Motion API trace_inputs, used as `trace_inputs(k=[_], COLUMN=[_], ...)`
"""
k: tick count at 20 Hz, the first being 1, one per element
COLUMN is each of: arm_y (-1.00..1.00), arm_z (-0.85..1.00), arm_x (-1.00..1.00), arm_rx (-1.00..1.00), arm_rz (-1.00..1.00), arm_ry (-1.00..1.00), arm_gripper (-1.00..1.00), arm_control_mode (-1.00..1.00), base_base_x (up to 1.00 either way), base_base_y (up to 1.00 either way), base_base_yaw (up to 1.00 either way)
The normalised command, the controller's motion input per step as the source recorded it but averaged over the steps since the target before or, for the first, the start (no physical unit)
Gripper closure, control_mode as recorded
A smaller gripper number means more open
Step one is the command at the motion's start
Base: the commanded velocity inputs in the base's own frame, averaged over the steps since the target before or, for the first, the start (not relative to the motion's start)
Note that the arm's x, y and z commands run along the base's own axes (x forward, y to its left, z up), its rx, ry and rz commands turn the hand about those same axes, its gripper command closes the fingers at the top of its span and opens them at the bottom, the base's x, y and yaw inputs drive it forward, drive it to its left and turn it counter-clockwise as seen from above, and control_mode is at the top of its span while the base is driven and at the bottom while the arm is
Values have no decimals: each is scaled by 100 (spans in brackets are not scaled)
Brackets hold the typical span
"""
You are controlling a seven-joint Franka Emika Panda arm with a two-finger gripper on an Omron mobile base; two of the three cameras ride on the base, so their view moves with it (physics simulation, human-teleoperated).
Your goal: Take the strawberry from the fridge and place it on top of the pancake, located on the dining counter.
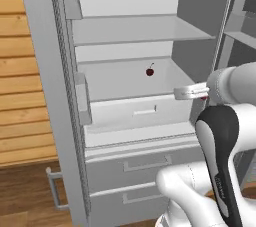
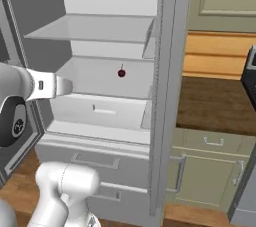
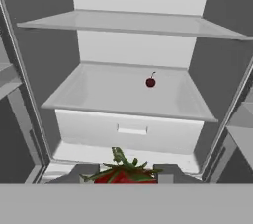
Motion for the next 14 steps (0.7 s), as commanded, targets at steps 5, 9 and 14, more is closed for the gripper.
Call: trace_inputs(k=[5,9,14], arm_y=[0,0,0], arm_z=[0,0,0], arm_x=[0,0,0], arm_rx=[0,0,0], arm_rz=[0,0,0], arm_ry=[0,0,0], arm_gripper=[100,100,100], arm_control_mode=[100,100,100], base_base_x=[-30,-1,-20], base_base_y=[13,22,40], base_base_yaw=[-25,-52,-58])
